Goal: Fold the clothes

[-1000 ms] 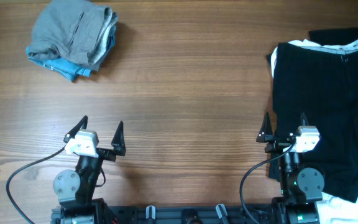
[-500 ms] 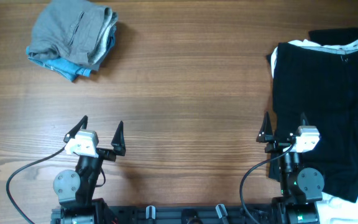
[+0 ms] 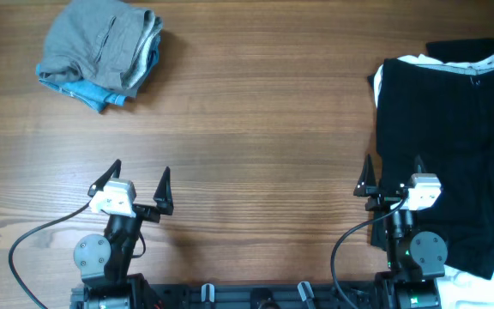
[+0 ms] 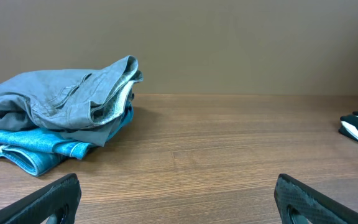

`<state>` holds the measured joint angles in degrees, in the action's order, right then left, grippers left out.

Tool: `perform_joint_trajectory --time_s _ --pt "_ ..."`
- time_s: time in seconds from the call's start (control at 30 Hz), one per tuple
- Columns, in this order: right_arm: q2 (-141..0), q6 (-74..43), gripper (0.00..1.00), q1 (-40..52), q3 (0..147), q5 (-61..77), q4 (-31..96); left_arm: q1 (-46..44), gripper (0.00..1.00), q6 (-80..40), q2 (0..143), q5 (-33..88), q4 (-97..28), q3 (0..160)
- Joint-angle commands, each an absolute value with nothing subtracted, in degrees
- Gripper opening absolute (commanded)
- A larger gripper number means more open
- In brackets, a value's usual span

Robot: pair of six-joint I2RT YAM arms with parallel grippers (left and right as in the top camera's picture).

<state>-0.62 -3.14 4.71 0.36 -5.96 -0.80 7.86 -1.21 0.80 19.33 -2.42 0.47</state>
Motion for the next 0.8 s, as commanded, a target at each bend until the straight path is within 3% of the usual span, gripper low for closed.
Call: perform_joint_trajectory --time_s 0.0,0.2,0.3,0.43,0.6,0.77 --pt "-0.4 -2.6 1.0 4.6 0.3 -5.5 -1.0 7.6 1.0 -1.8 0.4 19.0 -2.7 0.4" --pt "-0.4 -6.5 1.0 4.6 0.3 -4.2 -1.2 7.6 1.0 -1.8 0.4 17.3 -1.8 0.4" --pt "-0.5 -6.0 1.0 4.6 1.5 8.0 -0.9 7.6 1.0 -2.0 0.4 19.8 -2.7 1.0" --pt "-7.3 -3.0 1.0 4.6 18.0 8.9 8.0 7.6 1.0 -3.5 7.9 21.4 -15.0 16.1" --pt "-35.6 -9.4 1.0 4.6 45.2 7.3 32.0 7.6 1.0 -3.5 37.6 21.4 -37.1 44.4" --pt "-68.6 -4.0 0.99 3.6 74.8 8.1 49.7 7.6 1.0 -3.5 63.9 21.2 -52.9 70.3"
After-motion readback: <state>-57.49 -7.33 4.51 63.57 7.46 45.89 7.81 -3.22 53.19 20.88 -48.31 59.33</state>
